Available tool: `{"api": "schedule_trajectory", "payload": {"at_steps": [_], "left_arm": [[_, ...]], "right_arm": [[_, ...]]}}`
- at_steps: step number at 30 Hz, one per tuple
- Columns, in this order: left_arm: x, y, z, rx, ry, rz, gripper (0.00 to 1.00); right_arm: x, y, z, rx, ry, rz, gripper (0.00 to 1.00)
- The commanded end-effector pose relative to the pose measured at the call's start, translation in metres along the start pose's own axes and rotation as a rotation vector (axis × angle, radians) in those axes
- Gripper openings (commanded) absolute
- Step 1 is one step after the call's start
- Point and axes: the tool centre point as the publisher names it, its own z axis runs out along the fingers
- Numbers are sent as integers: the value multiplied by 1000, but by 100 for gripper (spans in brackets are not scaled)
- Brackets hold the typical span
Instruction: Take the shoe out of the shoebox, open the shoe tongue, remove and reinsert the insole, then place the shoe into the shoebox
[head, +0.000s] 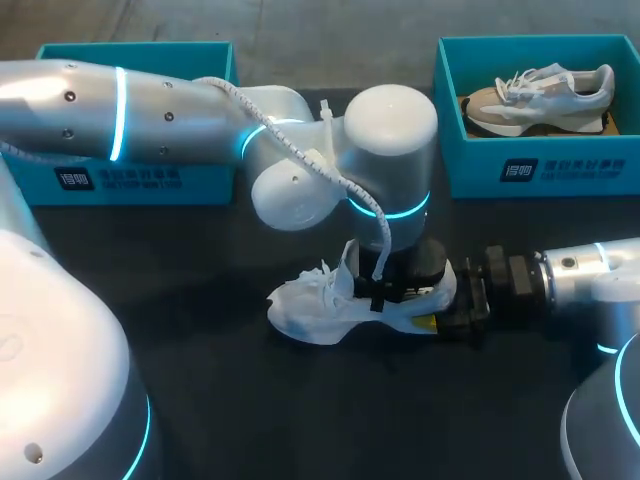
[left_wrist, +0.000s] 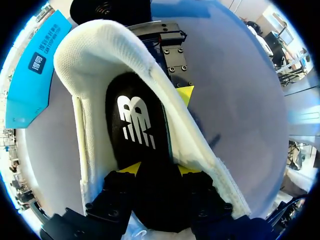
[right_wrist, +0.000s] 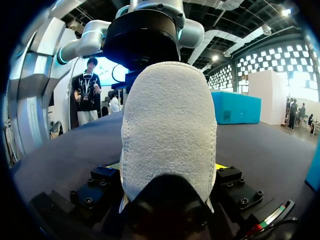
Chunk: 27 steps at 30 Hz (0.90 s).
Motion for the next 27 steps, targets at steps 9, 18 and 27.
{"api": "schedule_trajectory", "payload": {"at_steps": [9,18,27], "left_arm": [[-32,-1,18,-45,-69,4,33],[-34,0,16,-52,-89,3,0],[-33,7,-11,56,-5,-13,0]], "right_arm": [[1,-1,2,0,1,-1,0],[1,-1,2,0,1,-1,0],[1,-1,2,0,1,-1,0]]}}
